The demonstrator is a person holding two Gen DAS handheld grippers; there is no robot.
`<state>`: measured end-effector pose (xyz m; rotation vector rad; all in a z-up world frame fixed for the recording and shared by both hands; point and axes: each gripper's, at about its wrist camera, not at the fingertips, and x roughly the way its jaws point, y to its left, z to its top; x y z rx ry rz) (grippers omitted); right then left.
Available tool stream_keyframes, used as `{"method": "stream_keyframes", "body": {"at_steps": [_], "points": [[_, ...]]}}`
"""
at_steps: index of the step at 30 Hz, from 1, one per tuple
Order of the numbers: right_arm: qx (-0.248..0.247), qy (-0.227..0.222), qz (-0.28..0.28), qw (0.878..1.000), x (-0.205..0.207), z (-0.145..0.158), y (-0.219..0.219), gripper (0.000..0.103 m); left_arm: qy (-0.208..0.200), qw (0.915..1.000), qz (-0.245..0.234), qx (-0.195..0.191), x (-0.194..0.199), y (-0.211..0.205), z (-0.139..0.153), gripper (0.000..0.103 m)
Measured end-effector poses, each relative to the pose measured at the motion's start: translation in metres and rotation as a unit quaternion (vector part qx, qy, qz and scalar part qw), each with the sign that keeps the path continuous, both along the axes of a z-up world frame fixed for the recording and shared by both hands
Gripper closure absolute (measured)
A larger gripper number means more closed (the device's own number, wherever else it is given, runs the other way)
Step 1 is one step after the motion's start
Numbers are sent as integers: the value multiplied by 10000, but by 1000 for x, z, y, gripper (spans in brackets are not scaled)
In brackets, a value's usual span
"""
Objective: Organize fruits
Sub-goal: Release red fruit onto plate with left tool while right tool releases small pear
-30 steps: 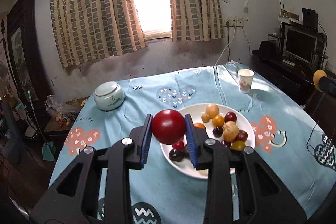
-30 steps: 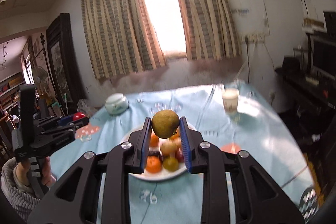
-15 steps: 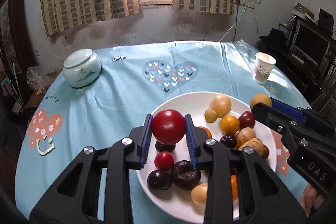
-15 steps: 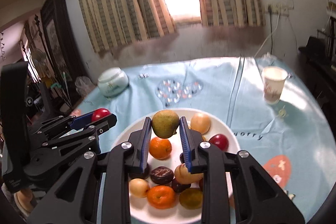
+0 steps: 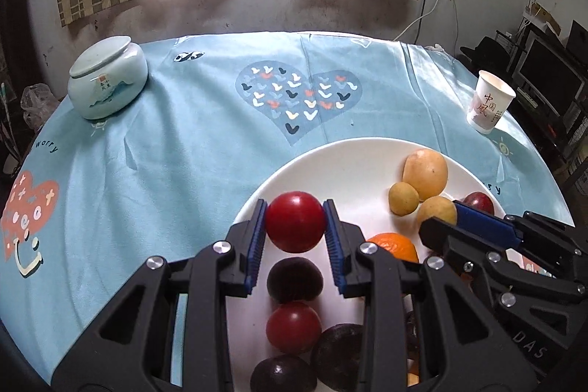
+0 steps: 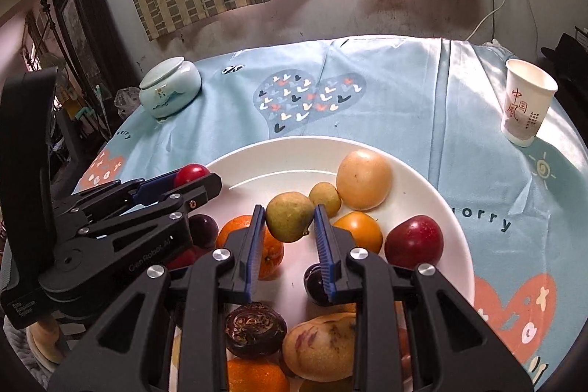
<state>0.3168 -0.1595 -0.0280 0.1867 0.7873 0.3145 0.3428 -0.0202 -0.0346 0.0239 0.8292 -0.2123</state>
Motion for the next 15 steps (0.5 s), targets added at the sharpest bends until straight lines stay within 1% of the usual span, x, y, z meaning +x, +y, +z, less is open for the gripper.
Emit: {"method": "stream_keyframes", "body": {"at_steps": [6,12,13,14,15], "points": [[-39,10,-9,10000,7,-5,3,75,35,9999,-32,91,3,-3,-7,72],[-24,10,-29,10000,10,-5,1,75,162,9998,-74,44,8,-3,-10,70],[-17,16,-33,10000,10,-5,1,75,193,9998,-86,37,8,-3,-10,69],[-5,19,-35,10000,11,-6,0,75,185,9998,-87,35,8,-3,-10,65],[2,21,-35,10000,11,-6,0,75,155,9998,-78,38,7,-3,-9,58]]}}
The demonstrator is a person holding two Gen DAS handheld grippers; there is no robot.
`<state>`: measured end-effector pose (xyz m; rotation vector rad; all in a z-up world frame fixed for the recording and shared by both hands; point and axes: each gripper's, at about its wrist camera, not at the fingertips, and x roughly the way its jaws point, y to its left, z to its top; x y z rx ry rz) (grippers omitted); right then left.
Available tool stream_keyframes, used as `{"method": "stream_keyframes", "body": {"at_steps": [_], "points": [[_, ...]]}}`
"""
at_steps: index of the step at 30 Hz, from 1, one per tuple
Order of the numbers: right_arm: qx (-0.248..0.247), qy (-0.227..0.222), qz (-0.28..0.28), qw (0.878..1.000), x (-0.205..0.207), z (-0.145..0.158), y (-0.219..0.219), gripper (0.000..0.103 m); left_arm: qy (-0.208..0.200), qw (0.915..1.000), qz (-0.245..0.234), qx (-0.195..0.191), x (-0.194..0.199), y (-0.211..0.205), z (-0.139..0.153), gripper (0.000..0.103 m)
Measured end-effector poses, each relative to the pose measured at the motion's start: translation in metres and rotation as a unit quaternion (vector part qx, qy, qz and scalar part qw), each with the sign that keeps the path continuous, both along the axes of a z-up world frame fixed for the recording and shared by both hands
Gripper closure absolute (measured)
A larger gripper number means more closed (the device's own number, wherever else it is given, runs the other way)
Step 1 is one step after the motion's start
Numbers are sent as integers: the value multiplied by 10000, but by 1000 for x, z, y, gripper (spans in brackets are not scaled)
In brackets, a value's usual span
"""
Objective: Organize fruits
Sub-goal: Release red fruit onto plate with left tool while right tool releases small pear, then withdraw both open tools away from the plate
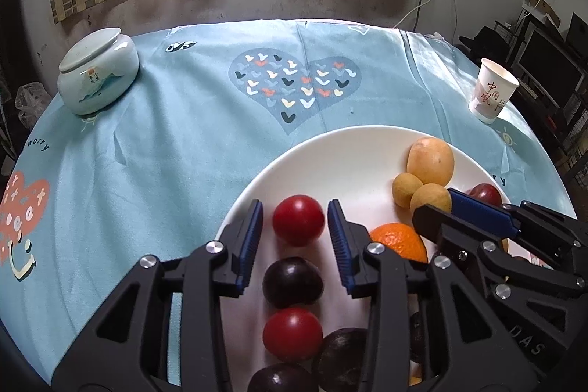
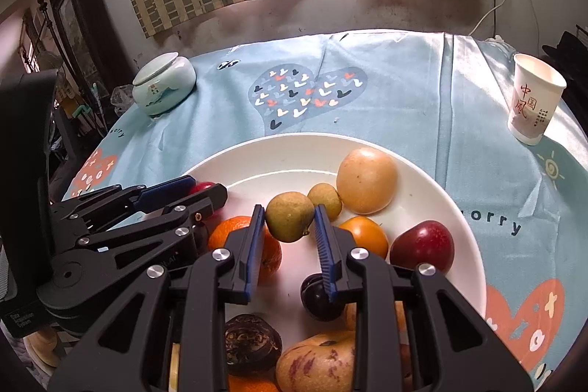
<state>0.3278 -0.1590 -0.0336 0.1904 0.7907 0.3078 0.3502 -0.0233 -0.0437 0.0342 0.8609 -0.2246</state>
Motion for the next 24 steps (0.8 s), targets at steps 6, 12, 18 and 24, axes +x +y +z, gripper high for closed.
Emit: {"method": "stream_keyframes", "body": {"at_steps": [6,12,18,24], "points": [[-9,12,3,10000,1,-1,-1,74,-56,10000,21,8,-2,0,3,55],[-5,14,15,10000,0,0,-1,74,-144,9999,66,54,-4,1,6,52],[-53,-84,-6,10000,-4,6,1,74,-340,9991,194,132,-10,3,15,42],[-51,-157,-51,9999,-10,14,-1,74,-591,9975,288,250,-19,3,26,37]]}}
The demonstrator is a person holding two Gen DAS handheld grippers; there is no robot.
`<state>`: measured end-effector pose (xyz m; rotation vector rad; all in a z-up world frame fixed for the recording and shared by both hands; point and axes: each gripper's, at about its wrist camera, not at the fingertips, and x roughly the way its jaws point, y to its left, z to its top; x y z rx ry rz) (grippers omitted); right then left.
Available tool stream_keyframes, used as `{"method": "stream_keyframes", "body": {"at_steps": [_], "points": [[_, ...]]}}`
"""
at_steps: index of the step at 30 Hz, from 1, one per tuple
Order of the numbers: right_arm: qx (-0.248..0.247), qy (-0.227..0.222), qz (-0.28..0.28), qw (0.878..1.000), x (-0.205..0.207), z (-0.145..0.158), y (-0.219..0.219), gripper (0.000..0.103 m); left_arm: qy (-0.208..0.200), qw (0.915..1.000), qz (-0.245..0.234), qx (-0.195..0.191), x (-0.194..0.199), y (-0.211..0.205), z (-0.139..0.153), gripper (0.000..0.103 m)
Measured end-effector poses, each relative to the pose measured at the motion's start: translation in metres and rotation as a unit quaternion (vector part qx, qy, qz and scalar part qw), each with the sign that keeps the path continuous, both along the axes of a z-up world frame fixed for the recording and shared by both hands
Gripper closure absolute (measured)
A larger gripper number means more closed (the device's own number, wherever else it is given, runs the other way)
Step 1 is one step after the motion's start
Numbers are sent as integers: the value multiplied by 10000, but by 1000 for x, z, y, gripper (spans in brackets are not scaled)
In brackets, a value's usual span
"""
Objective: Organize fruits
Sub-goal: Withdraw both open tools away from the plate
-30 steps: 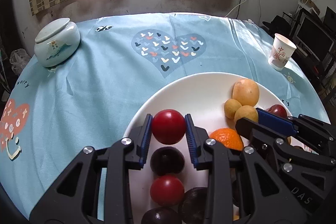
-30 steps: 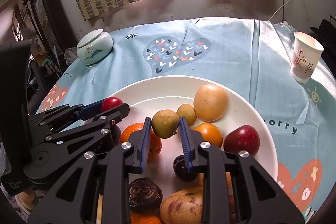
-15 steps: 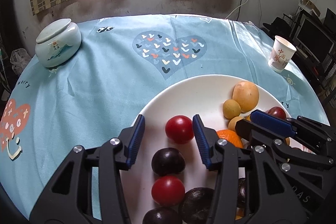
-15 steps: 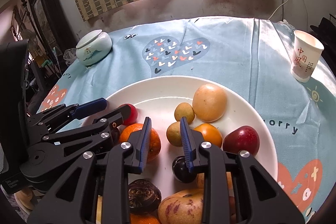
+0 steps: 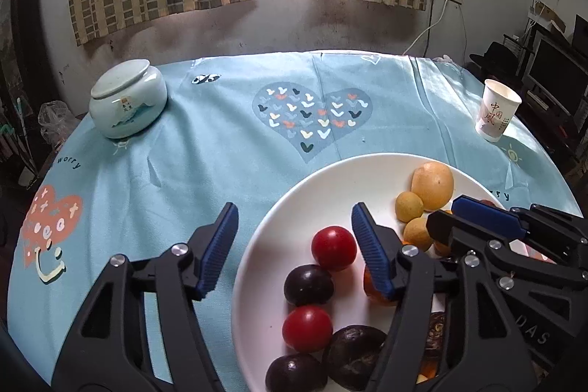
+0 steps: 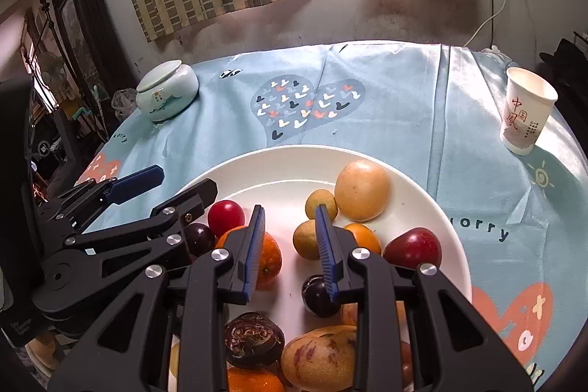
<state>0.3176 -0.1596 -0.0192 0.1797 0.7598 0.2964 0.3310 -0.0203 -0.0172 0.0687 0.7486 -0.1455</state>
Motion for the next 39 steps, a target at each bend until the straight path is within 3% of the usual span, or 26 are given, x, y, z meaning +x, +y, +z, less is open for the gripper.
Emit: {"method": "stream_keyframes", "body": {"at_steps": [10,14,25,39], "points": [[85,-111,-27,9999,-30,21,-3,74,-277,9996,22,113,-27,-3,26,35],[153,-201,-55,9997,-53,28,-8,74,-427,9989,3,190,-52,-4,35,29],[269,-474,-42,9985,-114,48,-12,74,-611,9978,39,271,-123,4,44,29],[305,-401,-266,9984,-181,17,-21,73,-701,9971,95,271,-197,7,32,22]]}}
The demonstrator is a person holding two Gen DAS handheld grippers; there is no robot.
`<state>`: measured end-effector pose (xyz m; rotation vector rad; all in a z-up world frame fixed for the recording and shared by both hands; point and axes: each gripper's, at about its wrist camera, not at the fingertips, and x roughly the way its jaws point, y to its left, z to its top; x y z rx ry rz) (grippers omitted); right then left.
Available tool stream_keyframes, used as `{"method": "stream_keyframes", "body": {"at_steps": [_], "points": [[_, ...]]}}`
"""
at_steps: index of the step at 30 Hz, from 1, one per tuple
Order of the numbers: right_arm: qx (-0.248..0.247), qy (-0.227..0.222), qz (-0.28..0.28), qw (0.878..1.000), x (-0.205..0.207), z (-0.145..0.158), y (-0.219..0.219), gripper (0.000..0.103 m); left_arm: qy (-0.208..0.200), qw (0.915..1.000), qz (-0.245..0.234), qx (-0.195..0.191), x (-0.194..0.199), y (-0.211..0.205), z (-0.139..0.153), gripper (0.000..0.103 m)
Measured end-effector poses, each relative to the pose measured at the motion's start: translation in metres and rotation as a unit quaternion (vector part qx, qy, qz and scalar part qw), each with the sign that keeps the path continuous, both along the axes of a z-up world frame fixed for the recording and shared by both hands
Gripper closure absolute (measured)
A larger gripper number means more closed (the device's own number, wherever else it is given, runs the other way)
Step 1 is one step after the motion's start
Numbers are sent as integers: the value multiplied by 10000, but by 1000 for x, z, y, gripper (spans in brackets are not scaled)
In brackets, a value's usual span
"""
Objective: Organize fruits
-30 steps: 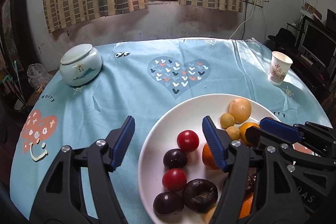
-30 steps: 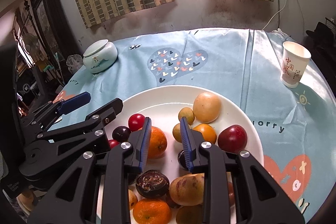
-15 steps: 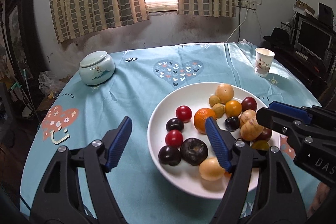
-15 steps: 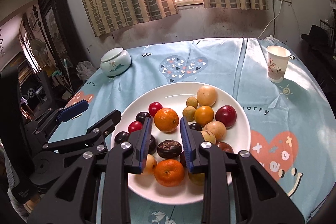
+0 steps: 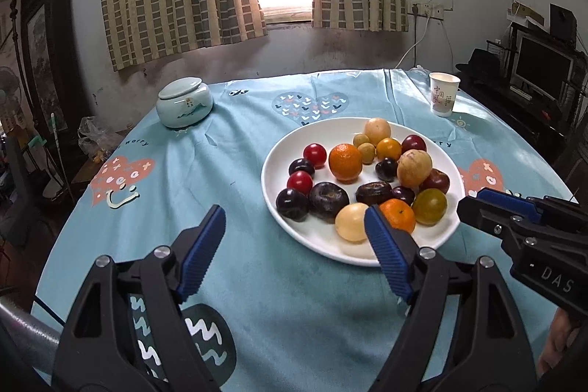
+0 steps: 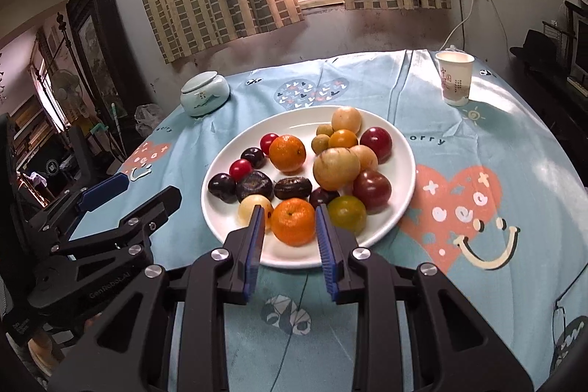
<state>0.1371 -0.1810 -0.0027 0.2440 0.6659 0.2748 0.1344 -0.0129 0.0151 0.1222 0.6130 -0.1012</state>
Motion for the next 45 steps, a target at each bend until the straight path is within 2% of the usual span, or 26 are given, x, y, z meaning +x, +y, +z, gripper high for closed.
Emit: {"method": "stream_keyframes", "body": {"at_steps": [1,3,9,14,15,16,18,21,23,27,34,45], "points": [[21,18,-28,10000,-4,-3,-1,73,12,10000,-5,-14,-4,0,-2,21],[36,65,-61,10000,-10,-11,-3,73,19,10000,-17,-56,-12,0,-8,11],[-52,165,-89,9998,-23,-29,-3,72,-47,10000,-40,15,-25,-5,-16,4],[-185,109,-267,9994,-37,-36,-3,72,78,9999,40,-113,-34,-3,-22,2],[-216,64,-334,9992,-41,-36,-4,69,98,9999,50,-75,-36,-4,-23,2],[-228,18,-384,9990,-45,-36,-5,52,111,9999,42,-24,-39,-6,-24,2],[-378,-179,-689,9967,-57,-33,-6,36,56,9999,96,121,-46,-8,-25,2],[-399,-441,-633,9962,-69,-31,-6,33,-29,9999,107,123,-55,-6,-22,2],[-476,-345,-611,9964,-64,-33,-5,26,20,9997,245,81,-55,-1,-22,2],[-601,-106,-586,9964,-57,-39,-2,25,216,9995,197,-138,-51,8,-26,2],[-676,471,-513,9953,-45,-56,1,24,317,9995,76,-33,-48,2,-32,2],[-613,443,-581,9954,-48,-56,-1,24,324,9994,35,-70,-48,1,-33,2]]}}
